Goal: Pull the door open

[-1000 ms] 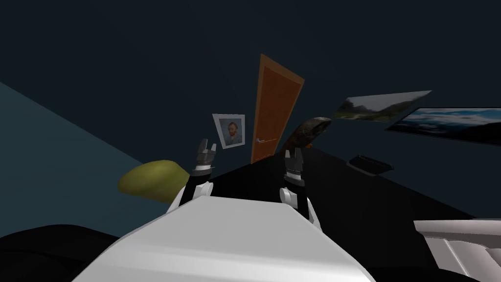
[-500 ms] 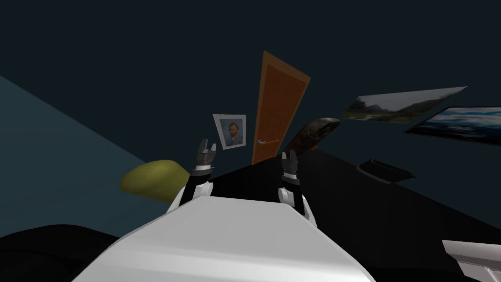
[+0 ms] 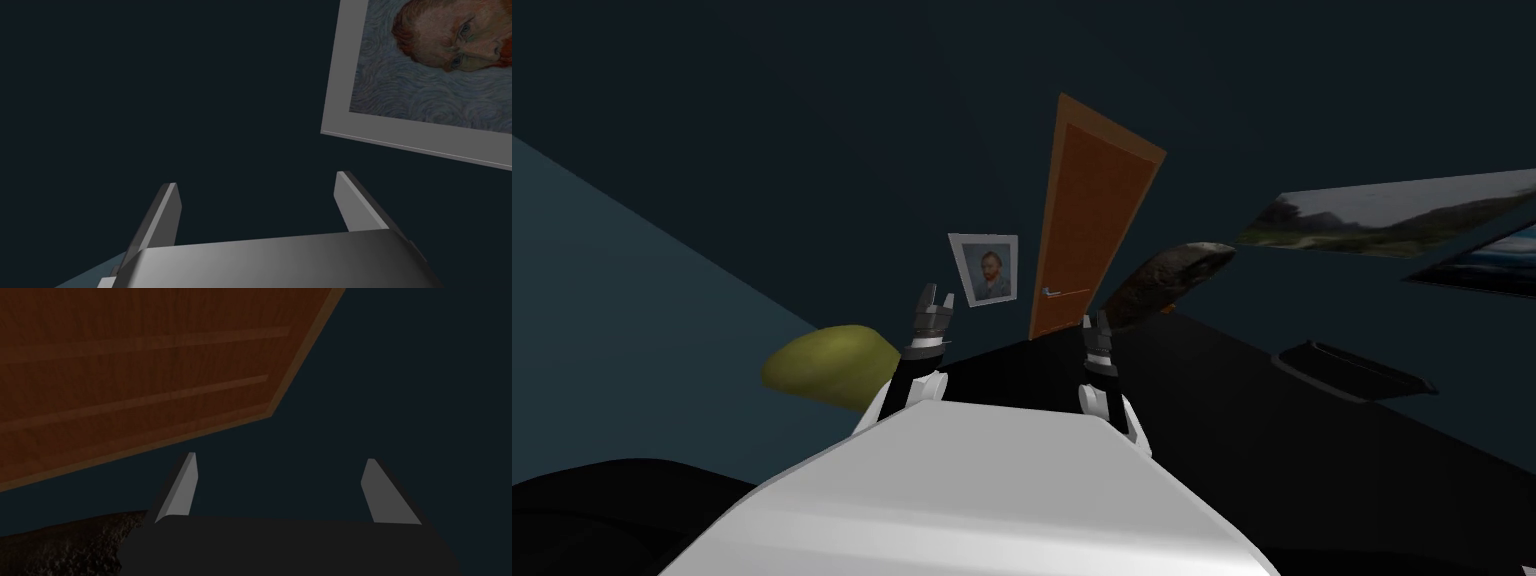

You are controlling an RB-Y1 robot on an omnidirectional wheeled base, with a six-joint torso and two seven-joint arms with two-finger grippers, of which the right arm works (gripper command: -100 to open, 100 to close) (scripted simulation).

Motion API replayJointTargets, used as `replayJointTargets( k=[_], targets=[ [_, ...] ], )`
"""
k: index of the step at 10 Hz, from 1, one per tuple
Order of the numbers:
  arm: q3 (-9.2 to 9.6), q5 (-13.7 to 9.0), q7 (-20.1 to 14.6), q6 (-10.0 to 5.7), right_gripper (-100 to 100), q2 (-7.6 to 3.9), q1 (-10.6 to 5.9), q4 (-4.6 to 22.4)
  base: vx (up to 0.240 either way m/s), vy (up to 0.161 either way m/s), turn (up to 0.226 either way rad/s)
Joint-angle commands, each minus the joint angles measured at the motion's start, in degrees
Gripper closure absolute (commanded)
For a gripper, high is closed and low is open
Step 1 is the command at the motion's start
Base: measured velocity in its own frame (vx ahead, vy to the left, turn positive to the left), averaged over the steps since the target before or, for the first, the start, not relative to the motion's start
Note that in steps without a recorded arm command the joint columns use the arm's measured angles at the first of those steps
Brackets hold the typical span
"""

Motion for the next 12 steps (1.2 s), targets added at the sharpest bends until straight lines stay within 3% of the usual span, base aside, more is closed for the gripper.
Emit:
replayJointTargets(
  k=[1,11,12],
  targets=[
    [-0.12,-0.14,-0.33,-0.62,-100,-0.39,-0.47,1.80,0.062,-0.038,0.025],
    [0.94,-0.89,-3.52,-4.63,-100,-4.36,-5.69,19.97,0.083,-0.054,0.116],
    [0.94,-0.89,-3.52,-4.63,-100,-4.36,-5.69,20.60,0.060,-0.042,0.031]
  ],
)
